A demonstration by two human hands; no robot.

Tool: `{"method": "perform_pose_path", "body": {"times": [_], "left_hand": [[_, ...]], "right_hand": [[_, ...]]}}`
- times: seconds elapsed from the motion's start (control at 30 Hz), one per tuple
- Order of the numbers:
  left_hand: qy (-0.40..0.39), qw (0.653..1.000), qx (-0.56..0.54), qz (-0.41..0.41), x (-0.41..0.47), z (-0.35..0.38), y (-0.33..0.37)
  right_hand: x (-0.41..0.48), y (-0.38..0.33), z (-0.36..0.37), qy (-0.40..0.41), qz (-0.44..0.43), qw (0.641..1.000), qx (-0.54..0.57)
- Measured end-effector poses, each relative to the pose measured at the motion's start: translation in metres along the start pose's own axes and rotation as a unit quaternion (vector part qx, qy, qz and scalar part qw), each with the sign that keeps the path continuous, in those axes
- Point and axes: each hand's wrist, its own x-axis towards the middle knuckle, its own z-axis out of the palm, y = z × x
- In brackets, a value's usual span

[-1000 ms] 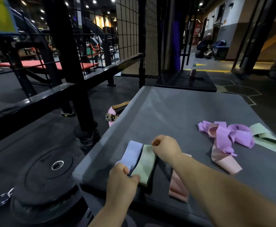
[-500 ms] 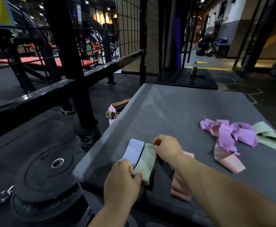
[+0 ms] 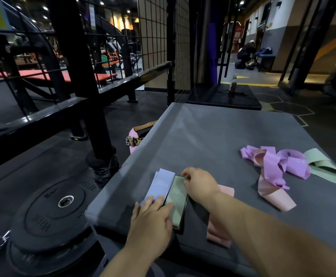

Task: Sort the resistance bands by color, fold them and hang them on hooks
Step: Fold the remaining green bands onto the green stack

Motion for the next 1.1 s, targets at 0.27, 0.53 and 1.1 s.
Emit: {"method": "perform_pose_path", "body": {"times": [0.27,0.53,1.1], "left_hand": [[-0.008,1.000,-0.002,-0.001,0.000,0.005,-0.007],[0.003,0.999,0.034,-0.009,0.002,0.008,-0.006],[-0.021,0.998,0.059,0.004,0.001,0.018,-0.009]], "right_hand": [[-0.016,-0.006,0.001,-0.039,-0.093,0.993,-0.062],[-0.021,-0.012,0.006,-0.086,-0.087,0.984,-0.130],[-0.020,-0.003,0.013,-0.132,-0.155,0.966,-0.160]]}}
